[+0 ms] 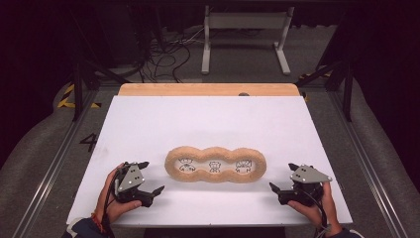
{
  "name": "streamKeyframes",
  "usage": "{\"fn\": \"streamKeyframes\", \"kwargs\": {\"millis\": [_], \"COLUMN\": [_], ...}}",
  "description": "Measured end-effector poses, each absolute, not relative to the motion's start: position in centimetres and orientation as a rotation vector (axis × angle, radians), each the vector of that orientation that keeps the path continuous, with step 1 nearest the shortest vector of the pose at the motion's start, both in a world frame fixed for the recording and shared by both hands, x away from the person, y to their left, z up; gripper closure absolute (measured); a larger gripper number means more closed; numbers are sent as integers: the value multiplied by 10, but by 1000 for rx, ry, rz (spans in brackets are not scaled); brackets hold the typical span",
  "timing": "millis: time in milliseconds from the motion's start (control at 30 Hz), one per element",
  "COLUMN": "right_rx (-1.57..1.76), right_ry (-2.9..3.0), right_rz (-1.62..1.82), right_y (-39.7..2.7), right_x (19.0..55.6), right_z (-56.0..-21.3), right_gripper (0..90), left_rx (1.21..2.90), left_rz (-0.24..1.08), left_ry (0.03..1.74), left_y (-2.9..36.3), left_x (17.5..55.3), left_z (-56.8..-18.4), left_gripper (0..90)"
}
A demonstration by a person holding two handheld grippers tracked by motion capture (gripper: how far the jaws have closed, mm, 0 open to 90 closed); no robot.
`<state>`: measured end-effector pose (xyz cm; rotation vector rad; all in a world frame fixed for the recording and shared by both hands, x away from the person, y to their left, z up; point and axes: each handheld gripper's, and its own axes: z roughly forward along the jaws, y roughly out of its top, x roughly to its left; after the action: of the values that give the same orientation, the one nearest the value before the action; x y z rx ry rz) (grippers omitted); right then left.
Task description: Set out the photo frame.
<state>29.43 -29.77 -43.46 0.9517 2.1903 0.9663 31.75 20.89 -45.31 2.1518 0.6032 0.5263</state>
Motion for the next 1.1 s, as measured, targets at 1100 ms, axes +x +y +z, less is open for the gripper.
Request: {"fn": "streamKeyframes", "kwargs": {"millis": [1100], "right_rx": [1145], "right_ry": [2055], "right_rz": [973], "right_y": [-355], "right_x": [289], "right_z": [-452], "right_gripper": [101], "left_rx": [1977], "left_rz": [513], "left_ry": [844], "left_y": [291], "left_x": [314], "left_z": [-462], "left_gripper": [79]}}
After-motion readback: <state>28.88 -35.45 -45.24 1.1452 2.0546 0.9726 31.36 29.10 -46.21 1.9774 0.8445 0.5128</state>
